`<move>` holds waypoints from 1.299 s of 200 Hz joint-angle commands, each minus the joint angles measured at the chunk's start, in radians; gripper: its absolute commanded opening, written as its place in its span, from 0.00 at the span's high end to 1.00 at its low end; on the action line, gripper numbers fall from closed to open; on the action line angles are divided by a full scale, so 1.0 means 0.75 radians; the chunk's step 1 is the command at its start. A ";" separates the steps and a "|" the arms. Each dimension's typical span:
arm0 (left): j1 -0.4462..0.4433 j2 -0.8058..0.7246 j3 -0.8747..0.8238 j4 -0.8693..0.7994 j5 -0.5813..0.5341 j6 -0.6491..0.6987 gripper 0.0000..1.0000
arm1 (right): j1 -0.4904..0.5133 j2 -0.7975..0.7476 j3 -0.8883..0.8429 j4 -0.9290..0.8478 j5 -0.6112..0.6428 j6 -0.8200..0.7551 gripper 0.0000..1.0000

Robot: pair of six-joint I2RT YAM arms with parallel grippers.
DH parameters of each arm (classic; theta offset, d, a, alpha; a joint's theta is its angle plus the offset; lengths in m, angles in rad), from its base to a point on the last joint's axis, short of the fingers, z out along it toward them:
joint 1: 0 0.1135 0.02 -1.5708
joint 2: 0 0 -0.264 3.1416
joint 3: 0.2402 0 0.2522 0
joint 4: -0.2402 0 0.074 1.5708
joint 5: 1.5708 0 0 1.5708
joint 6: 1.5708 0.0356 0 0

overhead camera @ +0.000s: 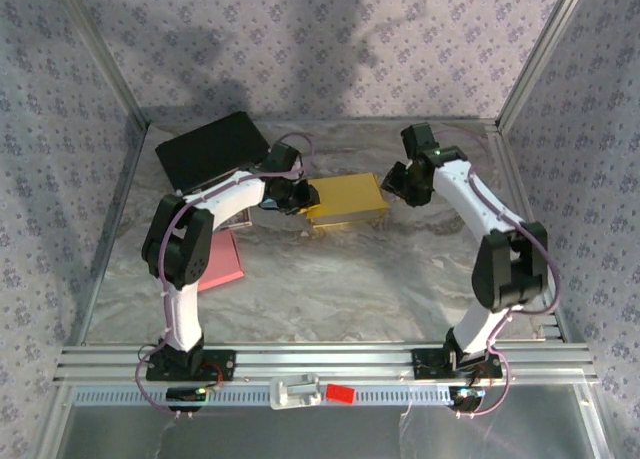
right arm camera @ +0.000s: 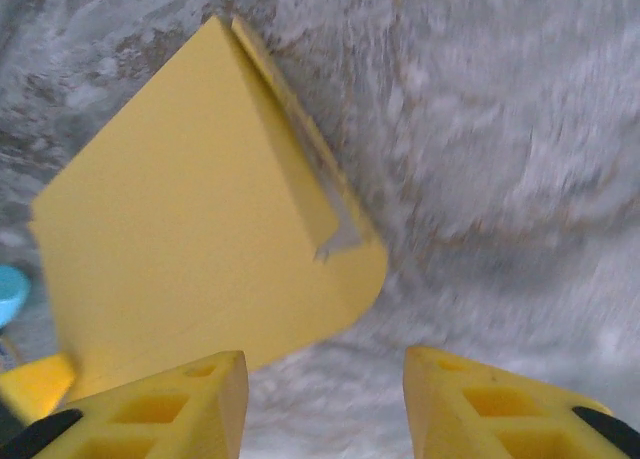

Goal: Fold the paper box

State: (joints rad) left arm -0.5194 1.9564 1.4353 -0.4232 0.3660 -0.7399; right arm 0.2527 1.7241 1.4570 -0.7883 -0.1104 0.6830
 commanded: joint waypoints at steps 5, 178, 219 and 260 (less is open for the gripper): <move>-0.007 0.028 0.026 -0.055 -0.011 0.037 0.73 | -0.038 0.181 0.154 -0.054 -0.084 -0.424 0.52; 0.096 0.012 0.105 -0.179 0.020 0.153 0.63 | -0.028 0.540 0.299 -0.087 -0.204 -0.609 0.64; 0.118 0.130 0.170 -0.124 0.029 0.209 0.64 | -0.016 0.559 0.337 -0.119 -0.195 -0.650 0.62; 0.102 0.220 0.207 -0.018 0.095 0.197 0.65 | 0.000 0.597 0.378 -0.139 -0.216 -0.673 0.61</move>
State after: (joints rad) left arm -0.4286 2.0796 1.5536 -0.4808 0.3885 -0.6098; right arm 0.2405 2.1372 1.7081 -0.8486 -0.2695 0.2119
